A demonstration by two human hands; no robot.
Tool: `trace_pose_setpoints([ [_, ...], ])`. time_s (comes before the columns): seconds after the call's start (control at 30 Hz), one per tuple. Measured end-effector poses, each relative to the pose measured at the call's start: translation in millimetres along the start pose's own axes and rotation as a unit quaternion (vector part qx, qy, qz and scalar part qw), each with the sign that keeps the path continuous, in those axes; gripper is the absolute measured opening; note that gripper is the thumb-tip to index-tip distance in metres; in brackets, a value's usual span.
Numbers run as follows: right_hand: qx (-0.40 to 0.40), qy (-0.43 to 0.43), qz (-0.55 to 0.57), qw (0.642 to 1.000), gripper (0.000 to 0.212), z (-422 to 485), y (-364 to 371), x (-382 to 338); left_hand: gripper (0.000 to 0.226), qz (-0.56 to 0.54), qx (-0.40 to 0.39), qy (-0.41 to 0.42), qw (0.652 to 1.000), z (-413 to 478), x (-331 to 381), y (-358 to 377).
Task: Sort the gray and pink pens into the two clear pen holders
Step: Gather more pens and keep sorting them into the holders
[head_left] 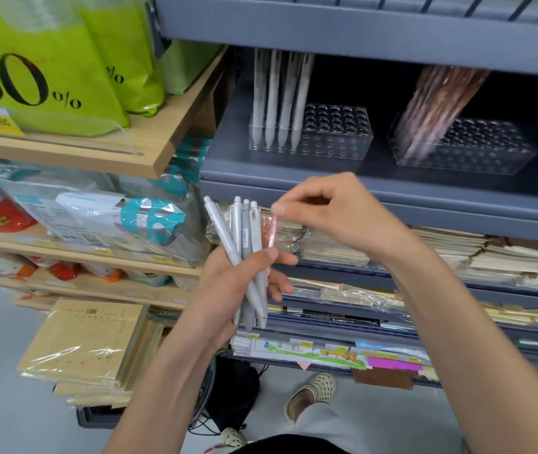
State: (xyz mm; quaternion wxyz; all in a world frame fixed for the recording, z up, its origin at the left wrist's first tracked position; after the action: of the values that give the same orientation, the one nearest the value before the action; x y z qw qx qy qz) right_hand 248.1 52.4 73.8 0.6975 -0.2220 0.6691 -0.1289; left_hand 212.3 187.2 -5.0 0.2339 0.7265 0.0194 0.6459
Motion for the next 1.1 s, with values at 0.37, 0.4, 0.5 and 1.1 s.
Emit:
trace_pose_setpoints([
  [0.37,0.157,0.013,0.195,0.968,0.013,-47.4,-55.3,47.2,0.017,-0.082,-0.02,-0.018,0.996,14.4,-22.1,41.4],
  [0.4,0.186,0.012,0.224,0.957,0.011,-55.7,-67.1,53.1,0.019,-0.084,-0.02,-0.023,0.996,15.6,-25.2,44.4],
  [0.5,0.27,-0.018,0.304,0.913,0.012,-78.2,-107.1,62.1,0.023,-0.074,-0.025,-0.032,0.996,20.1,-30.6,56.6],
  [1.1,0.486,-0.134,0.13,0.854,0.02,-82.2,-274.9,48.0,0.014,-0.009,0.005,0.052,0.999,42.9,-25.1,122.4],
])
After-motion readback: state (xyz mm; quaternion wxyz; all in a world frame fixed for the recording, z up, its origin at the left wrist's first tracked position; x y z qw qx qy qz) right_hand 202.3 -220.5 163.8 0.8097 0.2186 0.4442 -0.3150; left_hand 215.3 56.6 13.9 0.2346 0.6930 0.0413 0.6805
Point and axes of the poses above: each hand's wrist, its own z-axis towards the middle knuckle, its own y-axis out of the palm, x = y × z, the point moved 9 cm from there along z, towards the middle knuckle, and after that the axes turned 3 degrees about y, right-handed, at the moved point
